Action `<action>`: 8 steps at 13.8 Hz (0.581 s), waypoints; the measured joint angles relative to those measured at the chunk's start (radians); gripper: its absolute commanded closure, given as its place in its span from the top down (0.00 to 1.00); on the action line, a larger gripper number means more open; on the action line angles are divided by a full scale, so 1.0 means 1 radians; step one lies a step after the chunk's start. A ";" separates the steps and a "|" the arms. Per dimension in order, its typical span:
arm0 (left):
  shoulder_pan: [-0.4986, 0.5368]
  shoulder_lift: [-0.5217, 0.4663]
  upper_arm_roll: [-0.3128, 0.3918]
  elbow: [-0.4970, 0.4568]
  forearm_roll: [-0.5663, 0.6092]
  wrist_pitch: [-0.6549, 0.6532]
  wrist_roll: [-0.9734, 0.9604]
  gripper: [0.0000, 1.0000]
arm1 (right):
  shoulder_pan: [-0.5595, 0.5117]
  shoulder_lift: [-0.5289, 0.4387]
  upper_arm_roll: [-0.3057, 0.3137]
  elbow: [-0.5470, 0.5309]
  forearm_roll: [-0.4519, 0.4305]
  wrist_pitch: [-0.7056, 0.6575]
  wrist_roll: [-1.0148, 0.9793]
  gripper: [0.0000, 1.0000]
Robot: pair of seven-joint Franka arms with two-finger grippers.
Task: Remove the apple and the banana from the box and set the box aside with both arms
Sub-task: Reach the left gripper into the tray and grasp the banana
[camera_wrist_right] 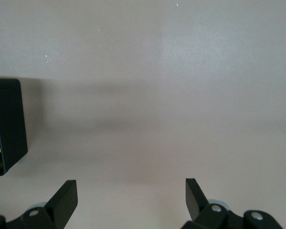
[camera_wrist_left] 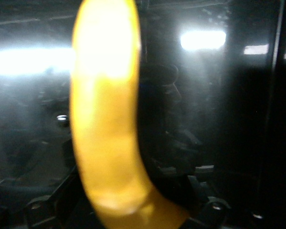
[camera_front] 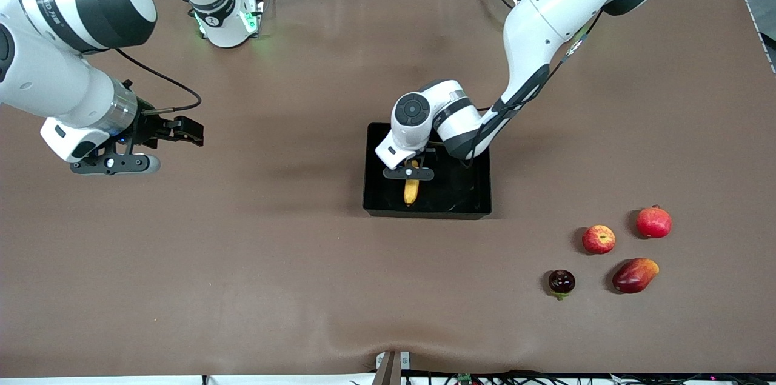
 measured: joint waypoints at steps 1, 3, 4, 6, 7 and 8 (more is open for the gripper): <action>0.001 0.001 0.001 0.000 0.000 0.011 0.000 0.70 | 0.000 0.000 0.000 0.000 0.000 0.001 0.000 1.00; 0.001 0.002 0.001 0.000 0.000 0.032 0.000 0.43 | 0.000 0.000 0.000 0.000 0.000 0.002 0.000 1.00; 0.001 0.002 0.000 0.001 0.000 0.041 0.000 0.26 | 0.000 0.000 0.000 0.000 0.000 0.004 0.000 1.00; 0.001 0.003 0.000 0.003 0.000 0.049 -0.004 0.00 | 0.000 0.001 0.000 0.000 0.000 0.006 0.000 1.00; 0.002 0.004 0.002 0.006 0.000 0.049 -0.011 0.00 | 0.000 0.002 0.000 0.000 0.000 0.007 0.000 1.00; 0.003 0.005 0.004 0.007 0.000 0.048 -0.018 0.00 | 0.000 0.003 0.000 0.000 0.000 0.008 0.000 1.00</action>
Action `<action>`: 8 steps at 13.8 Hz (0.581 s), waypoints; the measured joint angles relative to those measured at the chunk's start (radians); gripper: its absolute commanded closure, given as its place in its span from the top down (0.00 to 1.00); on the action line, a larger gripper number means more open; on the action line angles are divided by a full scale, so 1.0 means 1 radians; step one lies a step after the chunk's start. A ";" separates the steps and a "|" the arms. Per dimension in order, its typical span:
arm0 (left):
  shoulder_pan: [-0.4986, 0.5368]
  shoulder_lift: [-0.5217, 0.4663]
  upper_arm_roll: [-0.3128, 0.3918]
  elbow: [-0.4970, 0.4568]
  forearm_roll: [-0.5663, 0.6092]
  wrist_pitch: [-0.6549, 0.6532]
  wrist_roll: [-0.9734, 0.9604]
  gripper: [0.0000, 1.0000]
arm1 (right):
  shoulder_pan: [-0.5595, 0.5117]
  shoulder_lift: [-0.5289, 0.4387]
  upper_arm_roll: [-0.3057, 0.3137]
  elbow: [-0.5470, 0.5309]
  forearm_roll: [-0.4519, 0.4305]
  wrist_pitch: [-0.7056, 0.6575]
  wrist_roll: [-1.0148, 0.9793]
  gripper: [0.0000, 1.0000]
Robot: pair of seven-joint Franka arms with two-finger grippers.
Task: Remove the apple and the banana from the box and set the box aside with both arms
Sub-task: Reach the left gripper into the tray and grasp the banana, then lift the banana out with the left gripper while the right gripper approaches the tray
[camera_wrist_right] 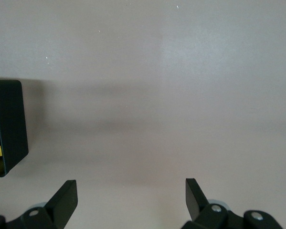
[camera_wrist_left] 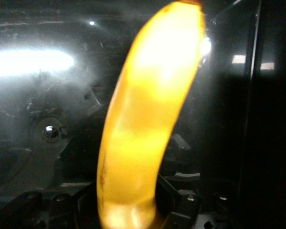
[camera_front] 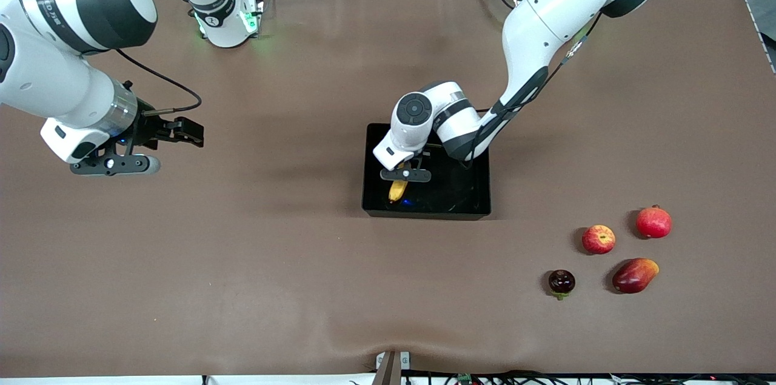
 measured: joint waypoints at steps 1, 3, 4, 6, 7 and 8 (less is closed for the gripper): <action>0.001 0.000 0.002 0.001 0.000 -0.004 -0.003 0.00 | 0.000 0.000 0.000 0.000 0.000 0.001 0.000 1.00; 0.005 -0.002 0.002 0.011 0.000 -0.036 -0.004 0.00 | 0.000 0.000 0.000 0.000 0.000 0.001 0.000 1.00; 0.007 -0.007 0.002 0.017 0.000 -0.055 -0.004 0.00 | 0.000 0.000 0.000 0.000 0.000 0.002 0.000 1.00; 0.008 -0.029 0.001 0.026 0.000 -0.080 -0.005 0.00 | 0.000 0.001 0.000 0.000 0.000 0.002 0.000 1.00; 0.008 -0.044 0.000 0.028 0.000 -0.089 -0.006 0.00 | 0.000 0.001 0.000 0.000 0.000 0.002 0.000 1.00; 0.008 -0.060 -0.002 0.029 0.000 -0.097 -0.009 0.00 | 0.000 0.001 0.000 0.000 0.000 0.002 0.000 1.00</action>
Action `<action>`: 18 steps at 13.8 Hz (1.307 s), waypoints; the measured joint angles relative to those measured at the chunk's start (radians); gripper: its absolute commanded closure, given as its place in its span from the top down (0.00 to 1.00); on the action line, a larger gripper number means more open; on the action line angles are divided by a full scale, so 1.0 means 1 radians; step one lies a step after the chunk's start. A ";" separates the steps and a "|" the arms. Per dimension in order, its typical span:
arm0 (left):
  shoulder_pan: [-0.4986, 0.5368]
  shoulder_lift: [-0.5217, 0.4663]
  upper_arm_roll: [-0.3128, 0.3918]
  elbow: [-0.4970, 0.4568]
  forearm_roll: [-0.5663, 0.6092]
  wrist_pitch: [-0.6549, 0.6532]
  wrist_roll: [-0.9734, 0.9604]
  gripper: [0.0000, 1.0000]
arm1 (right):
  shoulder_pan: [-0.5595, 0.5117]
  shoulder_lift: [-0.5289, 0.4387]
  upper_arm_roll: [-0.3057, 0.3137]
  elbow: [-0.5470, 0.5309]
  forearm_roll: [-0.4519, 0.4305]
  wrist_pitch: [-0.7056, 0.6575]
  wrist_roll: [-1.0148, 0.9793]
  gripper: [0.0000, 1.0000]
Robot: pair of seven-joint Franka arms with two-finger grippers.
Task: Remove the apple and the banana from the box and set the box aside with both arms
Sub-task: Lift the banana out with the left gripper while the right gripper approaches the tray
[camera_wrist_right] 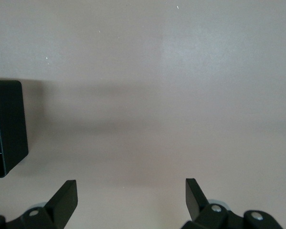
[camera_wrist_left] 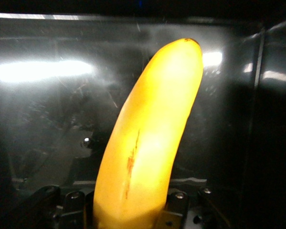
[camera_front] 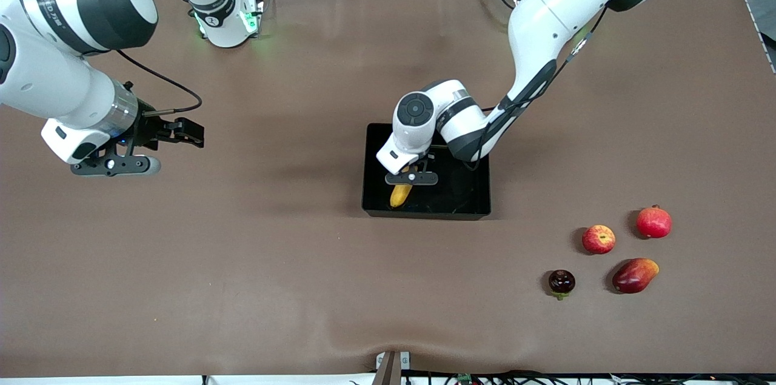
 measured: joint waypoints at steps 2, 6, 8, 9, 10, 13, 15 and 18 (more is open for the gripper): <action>0.000 -0.030 -0.002 0.000 0.000 -0.025 -0.005 0.00 | 0.000 0.001 0.000 0.000 0.000 0.000 0.000 1.00; 0.002 -0.070 -0.003 0.001 0.000 -0.051 -0.007 0.00 | 0.000 0.003 0.000 0.000 0.000 0.000 0.000 1.00; 0.017 -0.100 -0.008 0.003 -0.003 -0.086 -0.007 0.00 | 0.000 0.004 0.000 0.000 0.000 0.000 0.000 1.00; 0.037 -0.123 -0.019 0.004 -0.011 -0.105 -0.007 0.00 | 0.002 0.005 0.000 0.000 0.000 0.000 0.000 1.00; 0.066 -0.150 -0.039 0.005 -0.022 -0.128 -0.003 0.00 | 0.006 0.009 0.001 0.000 0.000 0.002 0.000 1.00; 0.215 -0.240 -0.146 0.006 -0.055 -0.237 0.064 0.00 | 0.046 0.046 0.001 -0.002 0.001 0.035 0.005 1.00; 0.365 -0.286 -0.254 0.001 -0.066 -0.318 0.114 0.00 | 0.083 0.085 0.001 -0.003 0.001 0.073 0.020 1.00; 0.639 -0.307 -0.440 -0.046 -0.069 -0.390 0.177 0.00 | 0.149 0.149 0.001 -0.004 0.001 0.147 0.060 1.00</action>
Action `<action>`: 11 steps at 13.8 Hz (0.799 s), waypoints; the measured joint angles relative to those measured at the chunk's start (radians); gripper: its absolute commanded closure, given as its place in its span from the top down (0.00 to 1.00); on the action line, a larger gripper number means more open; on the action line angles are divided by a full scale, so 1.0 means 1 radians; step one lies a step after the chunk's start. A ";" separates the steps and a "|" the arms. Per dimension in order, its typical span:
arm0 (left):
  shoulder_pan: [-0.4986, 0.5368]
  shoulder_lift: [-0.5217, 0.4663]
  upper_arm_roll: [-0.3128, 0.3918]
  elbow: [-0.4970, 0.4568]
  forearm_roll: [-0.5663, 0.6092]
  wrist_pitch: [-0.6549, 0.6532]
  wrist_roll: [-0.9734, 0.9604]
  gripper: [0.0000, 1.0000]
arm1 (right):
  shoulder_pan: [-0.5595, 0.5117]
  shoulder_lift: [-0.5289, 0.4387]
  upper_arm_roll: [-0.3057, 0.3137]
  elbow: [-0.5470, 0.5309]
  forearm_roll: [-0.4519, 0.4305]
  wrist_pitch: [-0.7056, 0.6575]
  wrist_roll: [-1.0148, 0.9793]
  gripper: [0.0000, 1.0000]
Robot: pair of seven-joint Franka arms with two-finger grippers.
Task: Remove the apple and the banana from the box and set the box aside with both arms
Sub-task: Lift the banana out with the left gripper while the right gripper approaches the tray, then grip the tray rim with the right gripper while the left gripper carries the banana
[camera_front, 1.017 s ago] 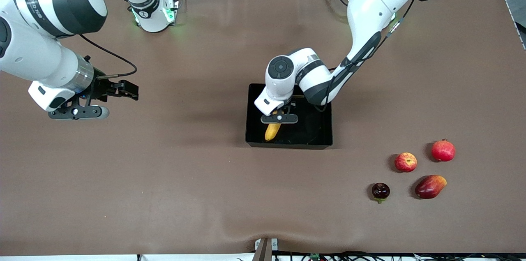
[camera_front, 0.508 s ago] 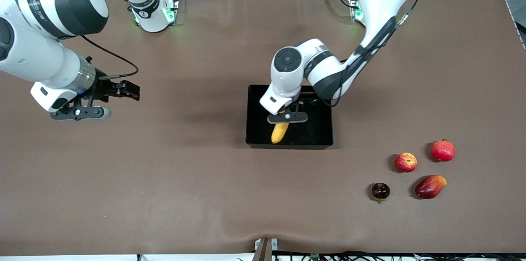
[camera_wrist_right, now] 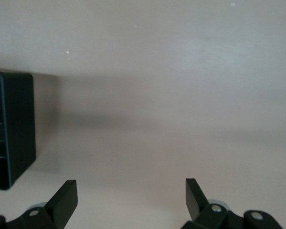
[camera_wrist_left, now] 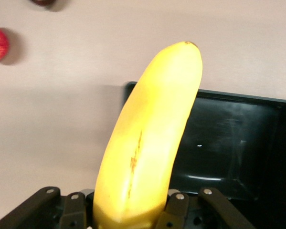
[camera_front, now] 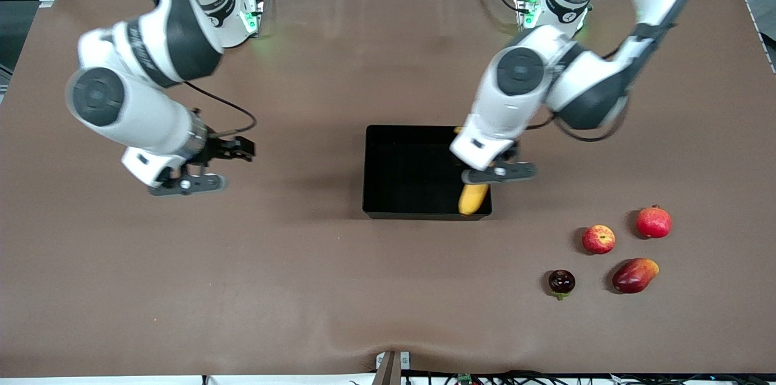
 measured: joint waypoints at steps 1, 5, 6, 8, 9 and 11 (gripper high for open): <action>0.094 0.000 -0.057 -0.034 0.000 -0.005 0.020 0.00 | 0.023 0.020 0.000 0.000 0.000 0.024 0.020 1.00; 0.353 0.000 -0.149 -0.194 0.069 -0.006 0.152 0.00 | 0.135 0.103 0.001 -0.001 -0.001 0.126 0.165 1.00; 0.387 0.000 -0.149 -0.228 0.103 -0.006 0.185 0.00 | 0.168 0.124 0.001 -0.001 -0.001 0.153 0.211 1.00; 0.448 0.001 -0.148 -0.278 0.129 -0.004 0.258 0.00 | 0.225 0.164 0.001 -0.001 -0.001 0.213 0.277 1.00; 0.478 0.002 -0.148 -0.297 0.132 -0.003 0.290 0.00 | 0.249 0.184 0.001 -0.001 -0.001 0.248 0.298 1.00; 0.542 0.003 -0.147 -0.335 0.133 0.004 0.349 0.00 | 0.285 0.228 0.000 -0.002 -0.001 0.321 0.325 1.00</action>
